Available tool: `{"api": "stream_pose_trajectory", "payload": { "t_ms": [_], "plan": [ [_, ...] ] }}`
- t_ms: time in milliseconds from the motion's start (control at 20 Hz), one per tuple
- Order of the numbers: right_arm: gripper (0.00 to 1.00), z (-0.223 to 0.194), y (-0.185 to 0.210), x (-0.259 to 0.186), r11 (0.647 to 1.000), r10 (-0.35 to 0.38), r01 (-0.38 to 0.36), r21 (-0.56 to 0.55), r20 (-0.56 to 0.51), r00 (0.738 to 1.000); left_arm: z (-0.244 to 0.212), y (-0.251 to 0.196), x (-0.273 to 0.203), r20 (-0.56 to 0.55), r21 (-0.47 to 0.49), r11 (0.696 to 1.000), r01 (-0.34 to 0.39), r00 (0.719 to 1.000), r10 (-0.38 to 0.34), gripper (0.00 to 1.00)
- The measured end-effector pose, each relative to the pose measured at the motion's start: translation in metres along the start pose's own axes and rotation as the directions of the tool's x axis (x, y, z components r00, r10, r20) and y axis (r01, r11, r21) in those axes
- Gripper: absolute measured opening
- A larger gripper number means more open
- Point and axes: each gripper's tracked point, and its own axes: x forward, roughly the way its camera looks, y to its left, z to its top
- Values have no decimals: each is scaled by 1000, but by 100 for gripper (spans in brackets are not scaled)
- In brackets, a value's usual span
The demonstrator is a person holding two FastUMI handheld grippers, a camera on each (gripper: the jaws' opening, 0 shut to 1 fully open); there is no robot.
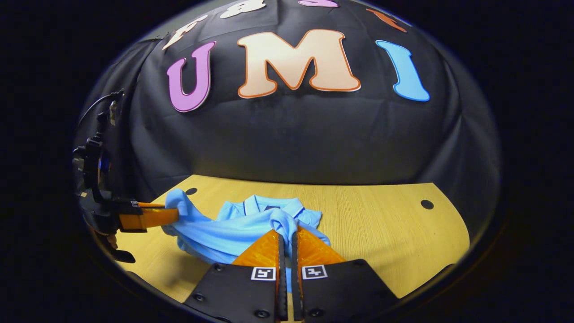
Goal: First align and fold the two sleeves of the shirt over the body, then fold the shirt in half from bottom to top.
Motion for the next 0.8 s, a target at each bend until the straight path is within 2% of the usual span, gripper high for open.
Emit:
{"api": "stream_pose_trajectory", "payload": {
  "t_ms": [200,400,450,500,550,700,800],
  "plan": [
    [7,-15,-10,57,999,-52,52,12,-36,998,4,12,51,-9,31,999,10,1000,-10,0],
    [6,-38,-33,101,992,-129,130,-1,-81,988,-20,15,93,-62,23,1000,11,998,-10,0],
    [10,-40,-38,103,990,-144,144,-3,-85,986,-18,17,96,-44,11,1000,-7,999,7,1],
    [20,-35,-41,102,988,-157,156,-17,-64,986,-9,17,97,-5,-8,1000,-10,1000,10,5],
    [35,-23,-45,97,985,-169,168,-34,-17,985,7,15,89,55,-18,1000,-11,998,12,29],
    [99,19,-45,60,987,-151,155,-35,96,984,43,14,57,152,16,999,-47,987,44,98],
    [99,48,-44,21,991,-125,132,-30,158,979,61,-1,20,190,21,998,-51,981,46,95]
  ]
}}
